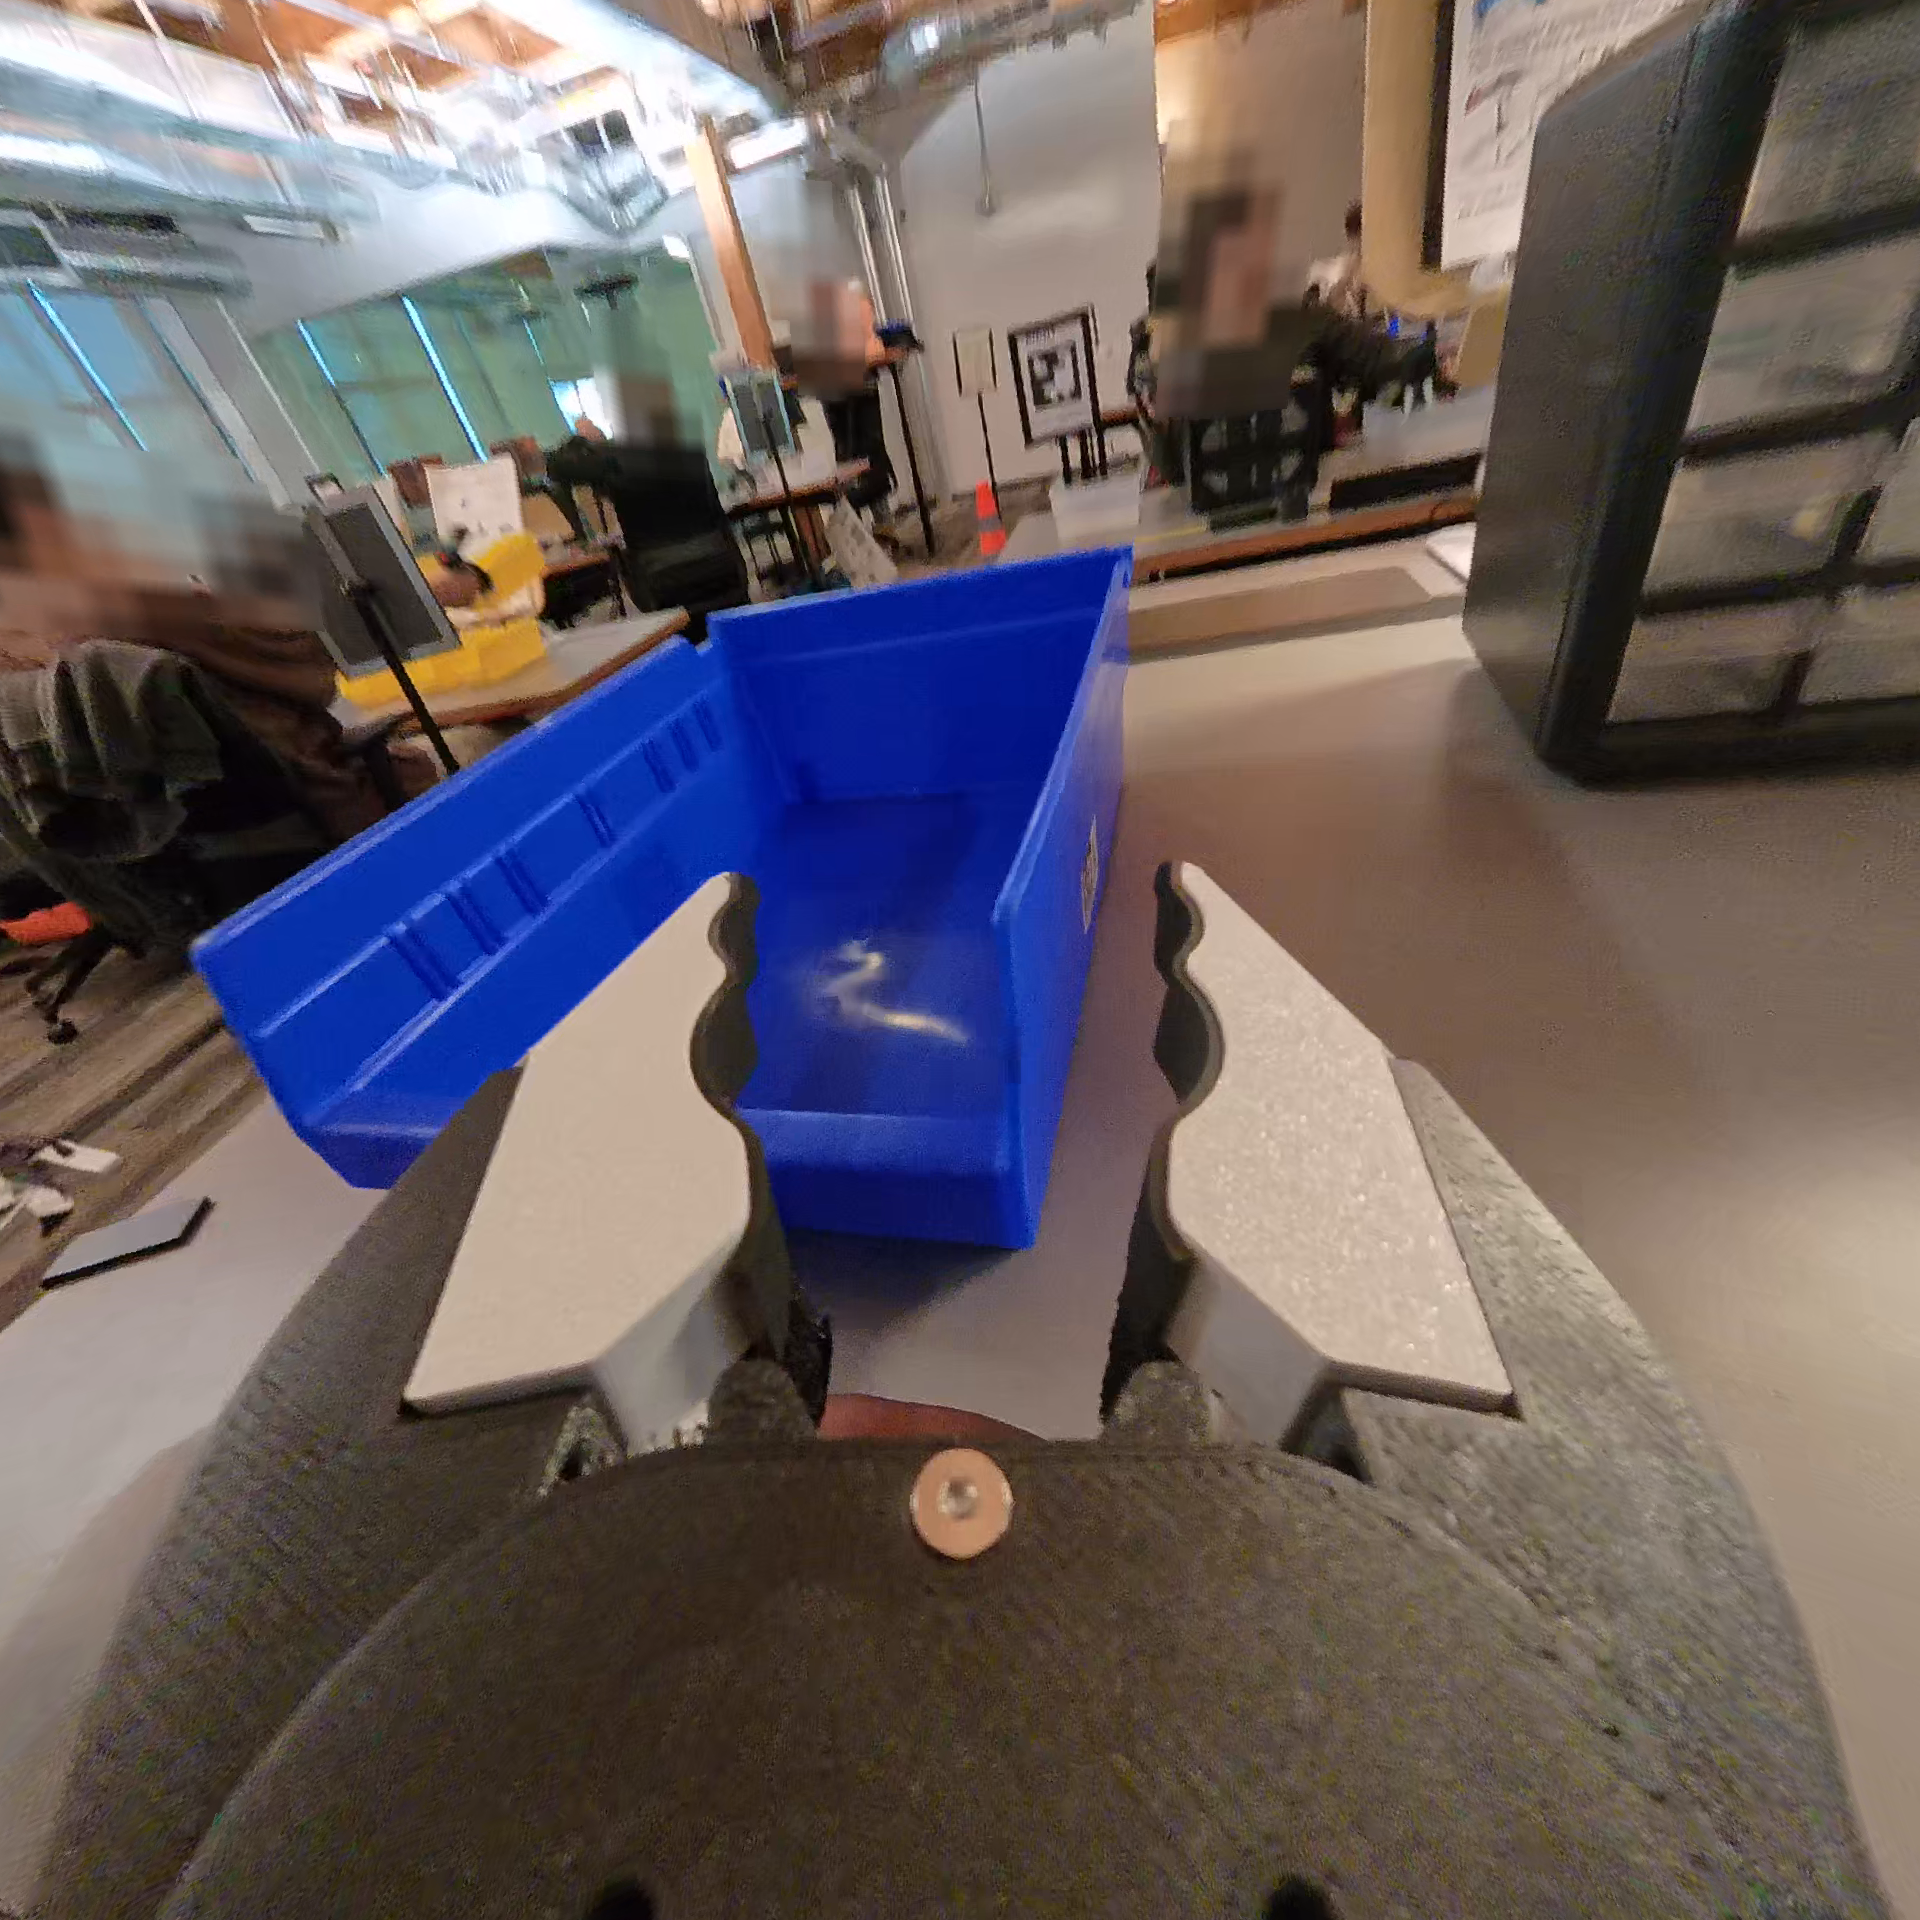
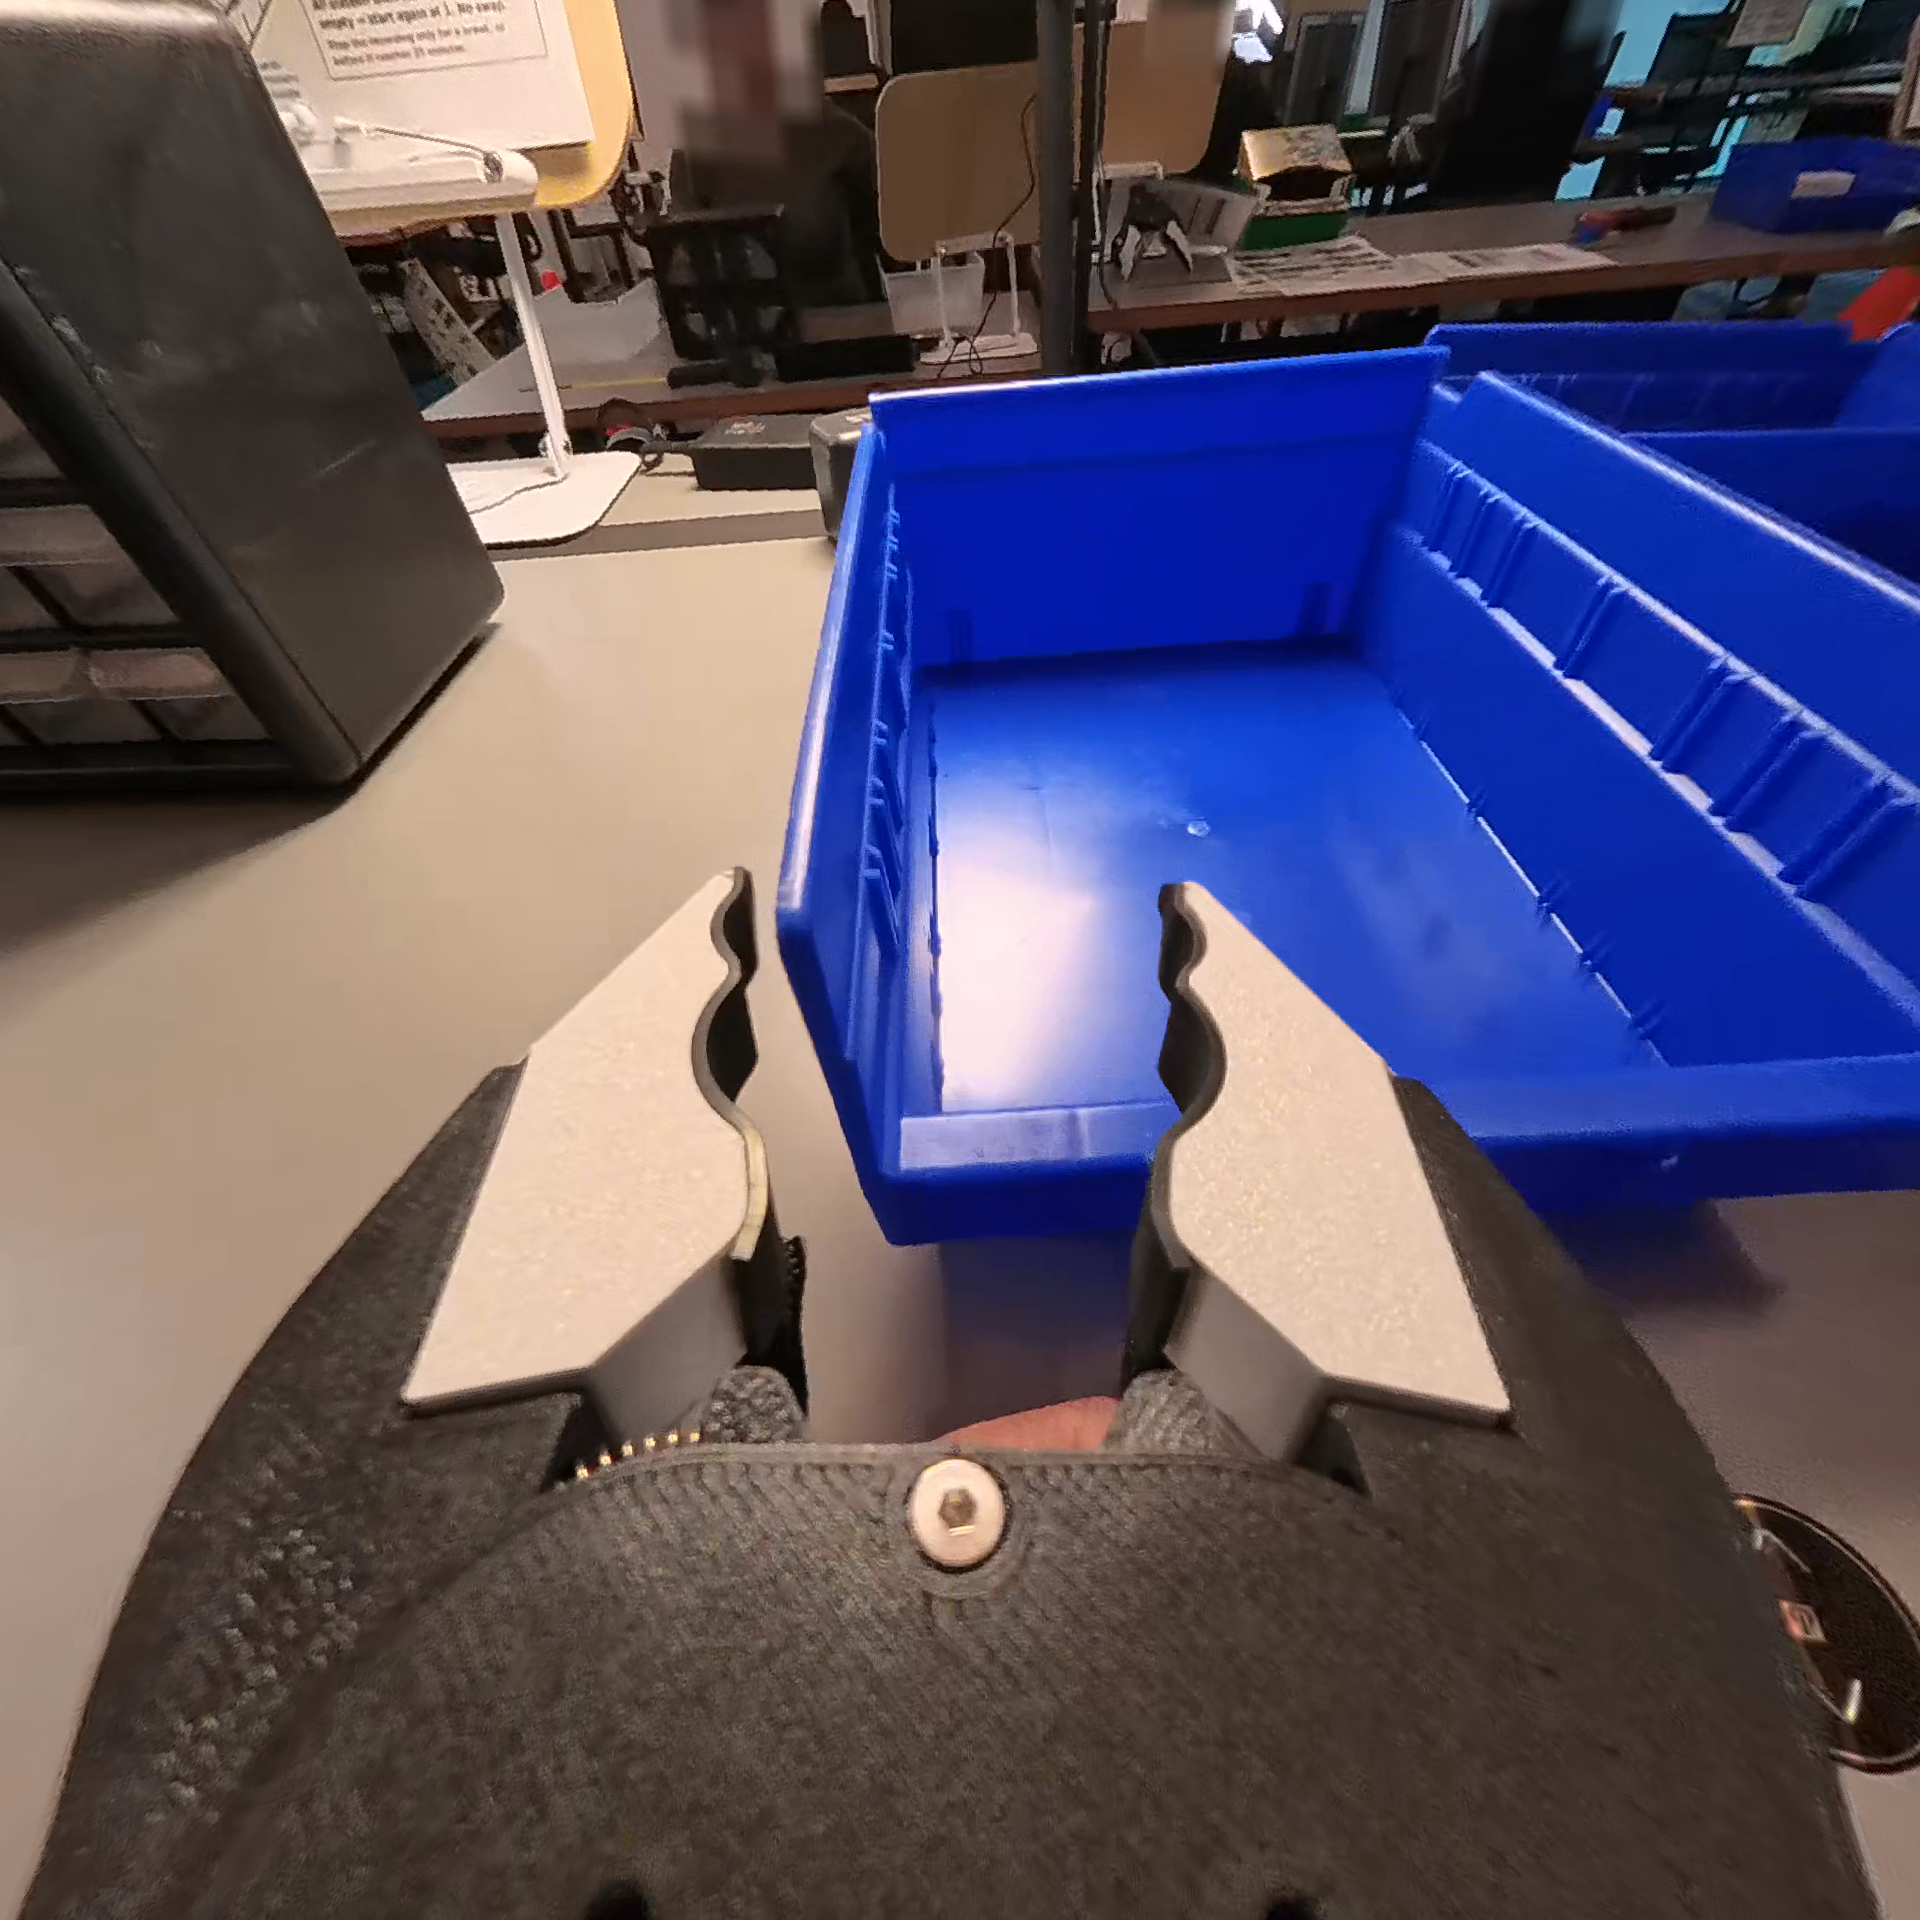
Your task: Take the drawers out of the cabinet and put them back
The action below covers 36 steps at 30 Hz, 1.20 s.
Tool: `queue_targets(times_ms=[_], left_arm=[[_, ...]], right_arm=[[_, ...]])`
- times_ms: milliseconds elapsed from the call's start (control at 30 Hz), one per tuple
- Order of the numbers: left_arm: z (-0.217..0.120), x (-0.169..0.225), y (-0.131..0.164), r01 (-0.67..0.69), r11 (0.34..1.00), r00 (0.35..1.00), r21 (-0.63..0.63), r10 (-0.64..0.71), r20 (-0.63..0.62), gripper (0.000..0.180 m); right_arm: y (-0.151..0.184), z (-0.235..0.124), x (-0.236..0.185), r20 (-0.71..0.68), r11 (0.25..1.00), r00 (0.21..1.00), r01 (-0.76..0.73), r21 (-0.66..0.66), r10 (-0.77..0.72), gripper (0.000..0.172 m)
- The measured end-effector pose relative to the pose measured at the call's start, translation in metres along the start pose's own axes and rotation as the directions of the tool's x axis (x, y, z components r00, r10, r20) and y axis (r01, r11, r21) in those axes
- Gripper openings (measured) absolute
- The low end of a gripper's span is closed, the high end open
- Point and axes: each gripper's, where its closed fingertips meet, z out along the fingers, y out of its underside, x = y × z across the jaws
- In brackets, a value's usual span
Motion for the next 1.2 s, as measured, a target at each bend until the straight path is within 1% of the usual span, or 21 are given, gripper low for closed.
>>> queue_targets(times_ms=[67, 200, 300, 333, 367, 400, 533, 700, 767, 867, 967, 1067, 1200], left_arm=[[0.007, 0.002, 0.008, 0.002, 0.998, 1.000, -0.064, -0.003, -0.018, 0.078], [0.014, -0.003, 0.019, 0.070, 0.988, 0.997, -0.138, -0.074, -0.026, 0.072], [0.017, -0.001, 0.025, 0.086, 0.980, 0.994, -0.181, -0.095, -0.046, 0.069], [0.018, 0.000, 0.026, 0.080, 0.979, 0.995, -0.190, -0.091, -0.051, 0.065], [0.019, 0.003, 0.027, 0.068, 0.978, 0.995, -0.197, -0.082, -0.064, 0.060], [0.019, 0.006, 0.028, 0.054, 0.978, 0.994, -0.204, -0.071, -0.077, 0.060], [0.020, 0.015, 0.030, 0.001, 0.976, 0.993, -0.220, -0.026, -0.113, 0.036], [0.022, 0.021, 0.035, -0.019, 0.969, 0.989, -0.246, -0.018, -0.149, 0.005], [0.022, 0.022, 0.035, -0.011, 0.969, 0.986, -0.247, -0.030, -0.163, 0.004], [0.019, 0.029, 0.031, 0.000, 0.974, 0.973, -0.225, -0.052, -0.226, 0.002], [0.011, 0.036, 0.027, -0.029, 0.980, 0.962, -0.195, -0.026, -0.273, 0.002], [-0.003, 0.046, 0.024, -0.065, 0.986, 0.941, -0.156, 0.008, -0.338, 0.001], [-0.030, 0.062, 0.018, -0.080, 0.992, 0.889, -0.100, 0.026, -0.458, 0.001]], right_arm=[[-0.004, 0.001, 0.001, -0.020, 1.000, 1.000, 0.015, 0.023, -0.015, 0.079], [-0.001, 0.005, 0.000, -0.030, 0.999, 0.999, 0.039, -0.006, -0.039, 0.075], [0.001, 0.009, 0.002, -0.055, 0.998, 0.997, 0.057, -0.024, -0.058, 0.064], [0.001, 0.010, 0.001, -0.054, 0.997, 0.996, 0.067, -0.024, -0.068, 0.060], [0.001, 0.011, -0.001, -0.051, 0.997, 0.995, 0.079, -0.024, -0.080, 0.051], [0.001, 0.012, 0.000, -0.063, 0.996, 0.994, 0.091, -0.027, -0.092, 0.045], [0.001, 0.013, -0.003, -0.078, 0.990, 0.987, 0.136, -0.032, -0.138, 0.027], [0.003, 0.012, -0.012, -0.030, 0.986, 0.986, 0.163, -0.032, -0.164, 0.007], [0.003, 0.011, -0.012, -0.022, 0.988, 0.988, 0.149, -0.034, -0.150, 0.007], [0.005, 0.005, -0.013, 0.005, 0.993, 0.994, 0.111, -0.036, -0.111, 0.007], [0.008, -0.006, -0.017, 0.044, 0.996, 0.996, 0.086, -0.039, -0.084, 0.007], [0.013, -0.021, -0.023, 0.097, 0.996, 0.993, 0.074, -0.043, -0.069, 0.007], [0.019, -0.043, -0.036, 0.184, 0.995, 0.979, 0.097, -0.037, -0.089, 0.008]])
